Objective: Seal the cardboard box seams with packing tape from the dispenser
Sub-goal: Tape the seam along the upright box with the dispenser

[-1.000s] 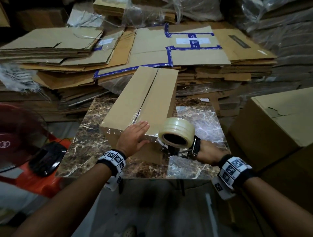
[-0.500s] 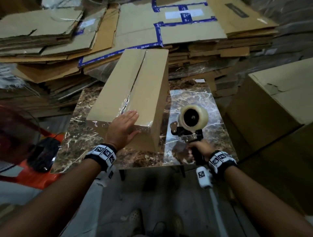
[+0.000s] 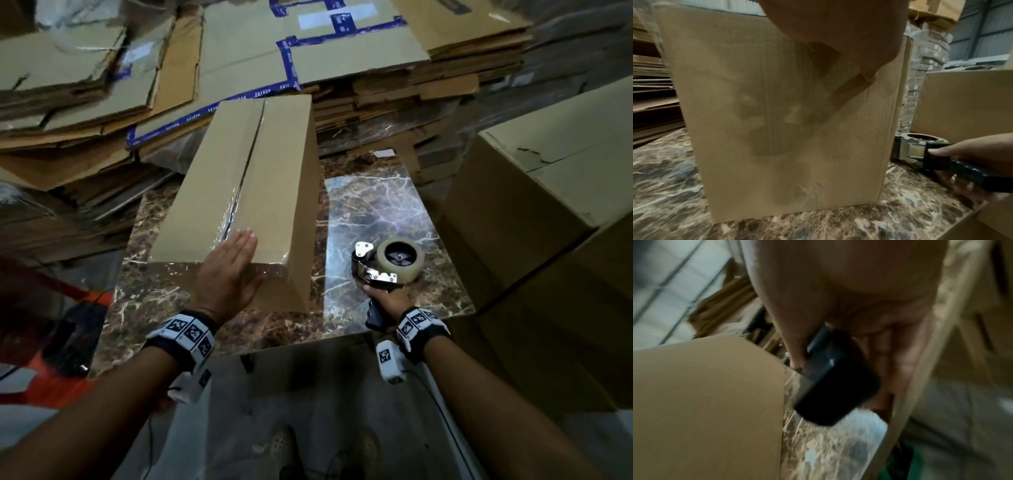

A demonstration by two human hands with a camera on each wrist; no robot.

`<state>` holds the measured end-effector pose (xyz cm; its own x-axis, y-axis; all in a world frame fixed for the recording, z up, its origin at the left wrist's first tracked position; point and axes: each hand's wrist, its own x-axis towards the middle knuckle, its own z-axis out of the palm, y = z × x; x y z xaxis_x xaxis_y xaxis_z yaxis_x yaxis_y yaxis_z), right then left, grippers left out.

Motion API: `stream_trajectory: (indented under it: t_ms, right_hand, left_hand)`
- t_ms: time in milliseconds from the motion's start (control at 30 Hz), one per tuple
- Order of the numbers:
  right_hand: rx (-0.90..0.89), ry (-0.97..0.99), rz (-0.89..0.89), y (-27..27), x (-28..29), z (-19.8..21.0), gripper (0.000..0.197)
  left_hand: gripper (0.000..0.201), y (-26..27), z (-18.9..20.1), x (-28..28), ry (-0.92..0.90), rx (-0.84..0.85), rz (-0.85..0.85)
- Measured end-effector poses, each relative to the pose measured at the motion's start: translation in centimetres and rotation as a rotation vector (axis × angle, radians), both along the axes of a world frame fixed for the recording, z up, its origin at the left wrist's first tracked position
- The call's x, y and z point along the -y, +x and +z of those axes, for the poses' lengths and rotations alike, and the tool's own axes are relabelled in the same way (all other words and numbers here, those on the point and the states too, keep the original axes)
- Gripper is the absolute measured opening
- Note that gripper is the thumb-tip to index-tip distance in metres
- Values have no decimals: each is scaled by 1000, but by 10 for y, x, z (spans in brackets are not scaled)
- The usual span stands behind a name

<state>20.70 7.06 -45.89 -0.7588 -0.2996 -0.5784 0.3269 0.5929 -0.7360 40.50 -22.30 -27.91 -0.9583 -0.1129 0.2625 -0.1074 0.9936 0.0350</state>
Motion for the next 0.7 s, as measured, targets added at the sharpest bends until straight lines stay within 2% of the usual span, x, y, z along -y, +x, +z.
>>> stream_trajectory:
  t_ms: [67,133,200,233,333,367,433,467,567,633,700]
  right_hand:
    - [-98,200,145,22,2,71,71]
    - [-245,441,188,35,4,111,66]
    - [-405,496,133,45,12,143,68]
    - [-464,423,109,50,19,155,69]
    - [-539,-10,66,61,58,176,63]
    - [-530,-117,49,65,73,183,67]
    - [-489,-250,26,72,101,197,88]
    - [-476,-275,32,75,115,204,93]
    - [-524,-283,75,85,148,228,84]
    - [-536,-291,69,89,164,230,82]
    - [-446,-343,11,88,176,223,92]
  left_hand:
    - [76,1,2,-2,-8,15,10]
    - [78,1,3,-4,-7,40,15]
    - [83,2,5,-4,-5,84,11]
    - [85,3,7,-3,0,103,0]
    - [89,6,15,2,134,112,-79]
    - [89,7,20,4,254,103,-94]
    - [82,6,34,13,494,38,-90]
    - [77,4,42,19,528,-10,-84]
    - [70,-9,57,48,310,-39,-114]
    - [74,-15,54,69,130,64,-143]
    - [80,-17,45,84,25,180,-166]
